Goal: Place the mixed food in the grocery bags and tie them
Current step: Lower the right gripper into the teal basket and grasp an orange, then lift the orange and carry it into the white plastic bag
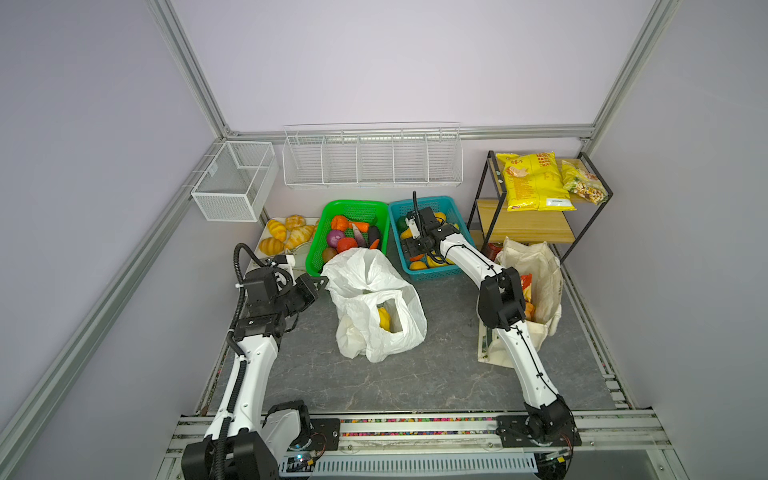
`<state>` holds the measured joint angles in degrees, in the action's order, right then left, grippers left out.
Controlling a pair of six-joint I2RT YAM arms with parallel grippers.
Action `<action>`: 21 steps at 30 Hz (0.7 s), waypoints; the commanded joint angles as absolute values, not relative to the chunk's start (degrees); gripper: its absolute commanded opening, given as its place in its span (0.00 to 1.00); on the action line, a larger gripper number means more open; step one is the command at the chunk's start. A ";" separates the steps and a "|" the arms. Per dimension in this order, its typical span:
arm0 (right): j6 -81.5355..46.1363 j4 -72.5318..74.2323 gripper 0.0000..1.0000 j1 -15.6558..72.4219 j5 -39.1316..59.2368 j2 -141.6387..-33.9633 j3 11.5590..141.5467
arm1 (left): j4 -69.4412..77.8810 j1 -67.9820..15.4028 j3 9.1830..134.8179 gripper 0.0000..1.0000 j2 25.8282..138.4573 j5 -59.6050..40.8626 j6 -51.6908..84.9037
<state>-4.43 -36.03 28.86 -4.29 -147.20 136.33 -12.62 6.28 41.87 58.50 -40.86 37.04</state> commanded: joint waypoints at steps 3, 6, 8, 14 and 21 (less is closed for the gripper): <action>-3.97 -41.05 0.79 28.08 -1.19 -150.11 136.46 | -10.77 6.58 41.22 0.00 58.93 -42.01 37.71; -3.36 -40.66 0.63 27.93 -0.84 -148.05 135.84 | -10.55 6.56 41.13 0.00 58.97 -42.10 37.90; -3.00 -39.84 0.53 27.95 -0.79 -146.12 134.87 | -10.54 6.55 41.13 0.00 59.05 -42.17 37.96; -2.74 -35.72 0.37 27.91 -0.25 -139.44 130.70 | -10.27 6.57 41.04 0.00 59.11 -42.37 38.01; -3.75 -29.21 0.33 27.85 1.19 -129.61 121.94 | -10.28 6.52 41.13 0.00 58.97 -42.84 38.05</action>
<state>-3.44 -34.33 28.21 -0.34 -136.27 124.53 -11.40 6.28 41.76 58.85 -42.09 37.89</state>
